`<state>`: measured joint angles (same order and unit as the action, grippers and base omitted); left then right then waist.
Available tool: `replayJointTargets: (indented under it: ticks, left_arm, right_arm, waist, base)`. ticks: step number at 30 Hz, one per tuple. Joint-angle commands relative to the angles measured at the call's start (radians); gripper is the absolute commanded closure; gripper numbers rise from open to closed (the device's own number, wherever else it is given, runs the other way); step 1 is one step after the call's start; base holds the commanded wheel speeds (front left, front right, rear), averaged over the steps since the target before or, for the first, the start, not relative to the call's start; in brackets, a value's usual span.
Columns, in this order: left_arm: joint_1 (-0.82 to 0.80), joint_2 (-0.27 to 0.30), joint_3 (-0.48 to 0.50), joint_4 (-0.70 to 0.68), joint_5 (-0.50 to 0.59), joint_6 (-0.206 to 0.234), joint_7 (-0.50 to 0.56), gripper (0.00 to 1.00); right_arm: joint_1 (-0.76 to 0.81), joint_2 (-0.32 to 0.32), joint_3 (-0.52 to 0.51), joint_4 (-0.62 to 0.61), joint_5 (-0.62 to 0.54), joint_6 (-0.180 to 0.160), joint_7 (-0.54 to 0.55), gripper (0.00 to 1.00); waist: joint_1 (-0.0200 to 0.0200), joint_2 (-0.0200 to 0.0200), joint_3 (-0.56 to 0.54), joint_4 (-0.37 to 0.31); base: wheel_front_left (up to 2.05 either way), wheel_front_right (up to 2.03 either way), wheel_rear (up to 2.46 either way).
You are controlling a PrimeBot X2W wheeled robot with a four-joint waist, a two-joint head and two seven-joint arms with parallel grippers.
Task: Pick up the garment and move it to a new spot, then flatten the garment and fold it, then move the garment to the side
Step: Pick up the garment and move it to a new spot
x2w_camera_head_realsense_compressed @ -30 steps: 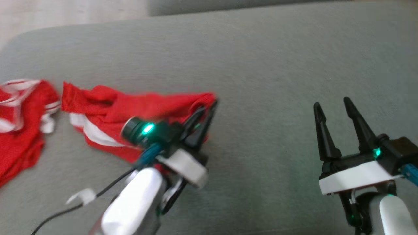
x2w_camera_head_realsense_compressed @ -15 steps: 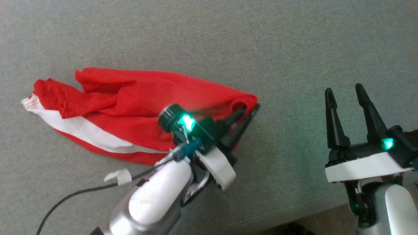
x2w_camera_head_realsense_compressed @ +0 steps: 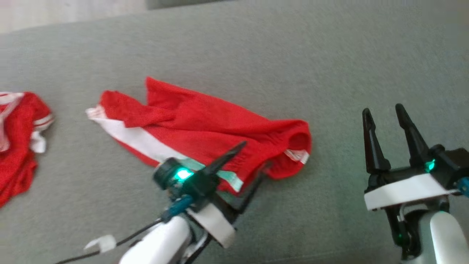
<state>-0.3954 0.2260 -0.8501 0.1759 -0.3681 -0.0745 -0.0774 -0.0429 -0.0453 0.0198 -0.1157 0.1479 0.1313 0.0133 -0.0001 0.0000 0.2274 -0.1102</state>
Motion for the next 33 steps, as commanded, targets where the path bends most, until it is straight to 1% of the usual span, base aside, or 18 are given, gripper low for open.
replayJointTargets:
  ticks: [1, 6, 11, 12, 13, 18, 22, 26, 33]
  left_arm:
    - [-0.006, 0.026, 0.060, -0.046, -0.010, 0.021, -0.015, 0.00]
    - [0.041, 0.077, 0.153, -0.068, -0.042, 0.095, -0.063, 0.00]
    - [0.086, 0.115, 0.253, -0.054, -0.078, 0.169, -0.118, 0.00]
    - [0.086, 0.115, 0.253, -0.054, -0.078, 0.169, -0.118, 0.00]
    - [0.109, 0.133, 0.293, -0.045, -0.089, 0.200, -0.134, 0.00]
    - [0.182, 0.181, 0.373, -0.038, -0.104, 0.270, -0.156, 0.00]
    - [0.242, 0.209, 0.401, -0.046, -0.115, 0.305, -0.153, 0.00]
    - [0.294, 0.226, 0.403, -0.062, -0.116, 0.335, -0.129, 0.00]
    - [0.344, 0.238, 0.402, -0.096, -0.132, 0.357, -0.095, 0.00]
  right_arm:
    - [0.010, -0.005, 0.019, -0.035, -0.009, -0.001, 0.007, 0.00]
    - [0.031, -0.005, 0.018, -0.047, -0.016, -0.001, 0.027, 0.00]
    - [0.057, -0.005, 0.008, -0.059, -0.018, -0.001, 0.042, 0.00]
    - [0.057, -0.005, 0.008, -0.059, -0.018, -0.001, 0.042, 0.00]
    - [0.069, -0.005, 0.006, -0.062, -0.017, -0.001, 0.048, 0.00]
    - [0.104, -0.005, 0.007, -0.068, -0.014, -0.001, 0.063, 0.00]
    - [0.139, -0.005, 0.002, -0.073, -0.006, -0.001, 0.072, 0.00]
    - [0.177, -0.005, -0.003, -0.078, 0.002, -0.001, 0.082, 0.00]
    - [0.205, -0.005, 0.010, -0.084, 0.014, -0.001, 0.091, 0.00]
  waist:
    - [0.0001, 0.0000, -0.054, 0.059]
    - [0.0001, 0.0000, -0.087, 0.111]
    - [0.0001, 0.0000, -0.118, 0.149]
    - [0.0001, 0.0000, -0.118, 0.149]
    - [0.0001, 0.0000, -0.133, 0.155]
    - [0.0001, 0.0000, -0.170, 0.152]
    - [0.0001, 0.0000, -0.201, 0.141]
    - [0.0001, 0.0000, -0.232, 0.130]
    - [0.0001, 0.0000, -0.245, 0.121]
  base:
    - [0.00, 0.00, 0.00]
    - [0.00, 0.00, 0.00]
    - [0.00, 0.00, 0.00]
    - [0.00, 0.00, 0.00]
    - [0.00, 0.00, 0.00]
    - [0.00, 0.00, 0.00]
    - [0.00, 0.00, 0.00]
    - [0.00, 0.00, 0.00]
    - [0.00, 0.00, 0.00]
